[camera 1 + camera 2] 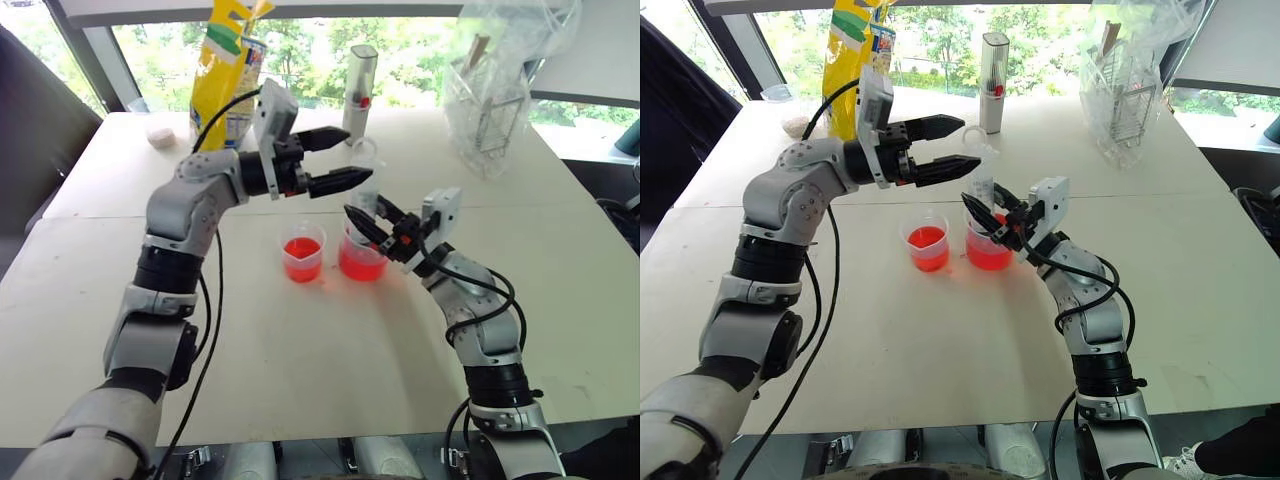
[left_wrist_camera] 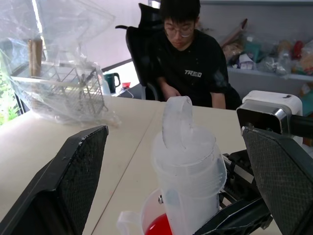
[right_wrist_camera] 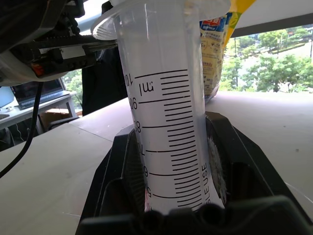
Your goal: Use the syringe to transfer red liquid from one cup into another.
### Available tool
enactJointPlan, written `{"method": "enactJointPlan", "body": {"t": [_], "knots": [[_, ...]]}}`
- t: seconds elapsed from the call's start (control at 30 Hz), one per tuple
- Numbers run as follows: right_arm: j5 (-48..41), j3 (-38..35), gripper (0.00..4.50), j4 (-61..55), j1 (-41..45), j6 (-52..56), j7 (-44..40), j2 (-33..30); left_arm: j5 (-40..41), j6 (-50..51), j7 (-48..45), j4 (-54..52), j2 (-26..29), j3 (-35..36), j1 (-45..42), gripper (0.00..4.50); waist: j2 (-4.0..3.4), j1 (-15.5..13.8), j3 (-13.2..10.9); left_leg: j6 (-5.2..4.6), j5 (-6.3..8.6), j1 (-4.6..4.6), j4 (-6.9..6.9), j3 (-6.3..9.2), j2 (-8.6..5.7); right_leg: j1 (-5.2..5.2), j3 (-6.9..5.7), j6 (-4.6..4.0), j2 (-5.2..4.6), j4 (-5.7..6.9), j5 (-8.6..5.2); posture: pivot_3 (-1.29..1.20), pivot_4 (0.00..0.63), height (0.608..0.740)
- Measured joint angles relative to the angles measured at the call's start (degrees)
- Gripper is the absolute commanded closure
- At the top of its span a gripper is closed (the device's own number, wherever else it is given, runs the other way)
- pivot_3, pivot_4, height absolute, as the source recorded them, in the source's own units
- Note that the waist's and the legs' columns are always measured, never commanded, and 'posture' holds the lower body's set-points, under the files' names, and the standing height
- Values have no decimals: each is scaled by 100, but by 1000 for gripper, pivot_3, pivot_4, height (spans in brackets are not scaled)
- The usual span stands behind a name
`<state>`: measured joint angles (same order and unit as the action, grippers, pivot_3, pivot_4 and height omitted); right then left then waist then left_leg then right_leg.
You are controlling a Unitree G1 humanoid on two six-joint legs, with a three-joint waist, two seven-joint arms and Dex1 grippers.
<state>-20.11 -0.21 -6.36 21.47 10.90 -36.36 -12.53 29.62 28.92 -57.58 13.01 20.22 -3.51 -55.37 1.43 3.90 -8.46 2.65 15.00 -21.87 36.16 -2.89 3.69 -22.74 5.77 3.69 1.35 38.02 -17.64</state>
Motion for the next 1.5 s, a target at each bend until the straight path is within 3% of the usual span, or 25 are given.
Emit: {"method": "enactJointPlan", "body": {"t": [0.03,0.13,0.37,0.4,1.5], "knots": [[11,5,3124,0,0,-5,-1,-6,-11,-3,-16,5,-20,0,-18,0,0,0,0,0,0,0,0,0,0,0,0,0,0,0,0,0,150,740],[48,36,3124,1,1,-25,-10,-34,-19,-36,-78,15,-78,3,-81,779,0,1,0,0,0,4,-1,0,0,3,1,0,0,0,0,0,150,740],[93,79,3124,14,0,-78,-56,-81,-17,-37,-92,18,-158,58,-90,4319,0,3,0,0,0,10,-2,0,0,7,4,0,0,0,0,0,150,740],[97,83,3124,20,1,-91,-58,-101,1,-18,-107,20,-168,64,-90,4420,0,-1,0,0,0,10,-2,0,0,8,4,0,0,0,0,0,150,740],[34,165,3124,-7,106,345,-66,-476,-154,-183,-273,701,-118,43,-631,4420,2,0,-2,0,0,24,-8,-3,-1,19,5,2,0,-3,-1,0,150,740]]}}
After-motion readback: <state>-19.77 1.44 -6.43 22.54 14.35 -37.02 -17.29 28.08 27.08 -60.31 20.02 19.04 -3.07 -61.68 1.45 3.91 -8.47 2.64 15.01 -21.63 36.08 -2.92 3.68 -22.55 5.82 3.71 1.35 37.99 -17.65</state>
